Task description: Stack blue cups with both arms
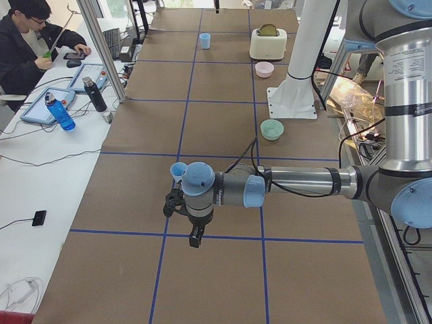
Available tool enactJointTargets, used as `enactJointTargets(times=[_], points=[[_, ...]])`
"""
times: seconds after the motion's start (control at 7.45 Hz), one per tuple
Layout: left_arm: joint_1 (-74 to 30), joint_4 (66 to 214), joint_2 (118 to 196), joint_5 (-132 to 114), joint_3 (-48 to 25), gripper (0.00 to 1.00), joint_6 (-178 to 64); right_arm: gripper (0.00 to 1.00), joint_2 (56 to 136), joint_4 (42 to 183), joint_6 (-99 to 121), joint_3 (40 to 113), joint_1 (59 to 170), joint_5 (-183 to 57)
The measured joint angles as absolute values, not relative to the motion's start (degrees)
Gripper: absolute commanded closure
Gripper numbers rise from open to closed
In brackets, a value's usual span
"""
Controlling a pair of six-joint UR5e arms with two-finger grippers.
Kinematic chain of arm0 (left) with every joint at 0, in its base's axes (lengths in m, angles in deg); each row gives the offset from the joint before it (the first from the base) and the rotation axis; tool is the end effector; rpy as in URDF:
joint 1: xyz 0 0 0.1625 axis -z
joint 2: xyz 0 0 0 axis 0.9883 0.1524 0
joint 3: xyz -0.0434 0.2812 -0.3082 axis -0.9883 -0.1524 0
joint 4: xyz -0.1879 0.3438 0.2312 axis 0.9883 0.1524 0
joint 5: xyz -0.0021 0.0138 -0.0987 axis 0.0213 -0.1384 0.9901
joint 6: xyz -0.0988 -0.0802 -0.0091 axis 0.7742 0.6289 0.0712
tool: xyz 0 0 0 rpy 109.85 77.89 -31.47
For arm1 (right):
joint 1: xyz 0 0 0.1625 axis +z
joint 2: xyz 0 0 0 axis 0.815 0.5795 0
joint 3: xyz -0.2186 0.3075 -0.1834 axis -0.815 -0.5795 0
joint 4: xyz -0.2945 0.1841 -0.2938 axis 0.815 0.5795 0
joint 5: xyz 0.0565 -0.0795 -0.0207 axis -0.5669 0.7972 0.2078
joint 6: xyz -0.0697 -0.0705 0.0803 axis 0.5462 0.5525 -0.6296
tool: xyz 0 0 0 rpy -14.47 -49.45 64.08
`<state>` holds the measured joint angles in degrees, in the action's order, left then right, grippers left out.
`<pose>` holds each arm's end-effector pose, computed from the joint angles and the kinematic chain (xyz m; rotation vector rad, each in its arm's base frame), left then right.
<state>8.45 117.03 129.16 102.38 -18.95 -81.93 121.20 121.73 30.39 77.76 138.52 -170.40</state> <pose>-0.0438 -0.4806 0.6638 0.1181 0.7433 0.1971 -0.0025 -0.5033 0.6796 0.0273 -0.7058 -0.1660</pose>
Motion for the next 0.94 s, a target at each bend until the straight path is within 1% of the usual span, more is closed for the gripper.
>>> enactJointTargets(times=[0.54,0.94], points=[[8.42,117.07,129.25,102.64,-19.72,0.02,-81.88,0.0,120.89,121.73,30.39,77.92,138.52,-170.64],[8.46,119.51,131.58,102.22,-20.26,0.02,-81.42,0.0,116.99,120.49,30.45,78.31,138.54,-171.02]])
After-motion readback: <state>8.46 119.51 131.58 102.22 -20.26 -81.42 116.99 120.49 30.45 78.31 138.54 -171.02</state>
